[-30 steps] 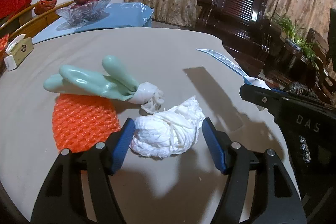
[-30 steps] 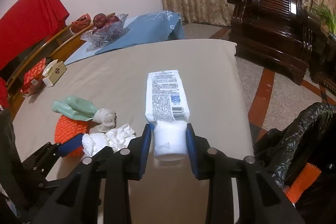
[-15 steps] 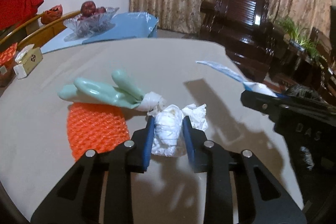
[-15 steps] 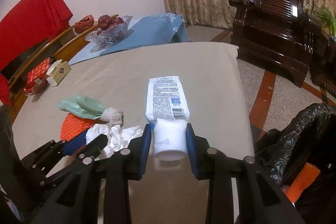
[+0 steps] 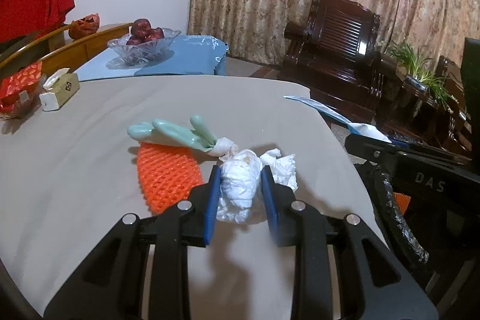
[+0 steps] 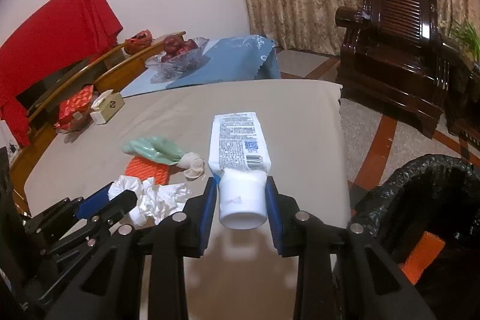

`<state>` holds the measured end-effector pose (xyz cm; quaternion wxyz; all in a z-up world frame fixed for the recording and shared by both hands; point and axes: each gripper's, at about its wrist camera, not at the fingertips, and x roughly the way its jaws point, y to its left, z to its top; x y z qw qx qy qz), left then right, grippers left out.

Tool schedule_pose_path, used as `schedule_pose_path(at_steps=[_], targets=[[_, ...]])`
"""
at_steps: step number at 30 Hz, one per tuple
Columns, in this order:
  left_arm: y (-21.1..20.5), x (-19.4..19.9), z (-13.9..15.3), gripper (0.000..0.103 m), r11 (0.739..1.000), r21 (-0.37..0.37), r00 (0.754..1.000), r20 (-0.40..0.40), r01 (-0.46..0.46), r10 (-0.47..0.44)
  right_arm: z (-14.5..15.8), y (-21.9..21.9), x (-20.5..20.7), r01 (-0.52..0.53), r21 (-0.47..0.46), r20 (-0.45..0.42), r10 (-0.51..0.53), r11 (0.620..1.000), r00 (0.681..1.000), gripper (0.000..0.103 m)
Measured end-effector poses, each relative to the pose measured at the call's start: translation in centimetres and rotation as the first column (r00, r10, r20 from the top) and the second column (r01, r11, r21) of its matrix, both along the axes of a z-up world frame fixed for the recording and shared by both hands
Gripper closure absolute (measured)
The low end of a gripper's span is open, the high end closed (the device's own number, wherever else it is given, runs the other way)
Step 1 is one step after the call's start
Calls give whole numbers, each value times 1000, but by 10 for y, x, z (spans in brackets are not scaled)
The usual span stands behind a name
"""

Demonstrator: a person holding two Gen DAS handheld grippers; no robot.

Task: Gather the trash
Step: 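Grasp the white crumpled tissue with the left gripper while the right gripper holds the tube, then carry the tube and tissue over the black bin and open both grippers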

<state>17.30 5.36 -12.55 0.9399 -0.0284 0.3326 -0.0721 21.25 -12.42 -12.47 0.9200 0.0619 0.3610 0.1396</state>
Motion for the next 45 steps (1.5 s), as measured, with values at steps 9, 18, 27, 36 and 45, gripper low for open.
schedule_pose_path(at_steps=[9, 18, 27, 36, 45], targets=[[-2, -16, 22, 77, 1000, 2, 1000, 22, -19, 19, 25, -5, -31, -21, 7, 47, 20, 1000, 999, 71], [-12, -34, 46, 77, 1000, -6, 998, 58, -7, 7, 45, -13, -57, -17, 14, 95, 16, 1000, 995, 71], [-36, -46, 63, 77, 999, -15, 995, 88, 40, -39, 62, -30, -83, 11, 14, 134, -13, 1000, 991, 72], [-59, -51, 67, 77, 996, -5, 992, 93, 88, -87, 67, -55, -98, 60, 34, 153, -65, 998, 986, 72], [-101, -46, 74, 77, 986, -3, 979, 113, 169, -168, 71, -95, -111, 138, 35, 172, -142, 990, 975, 72]])
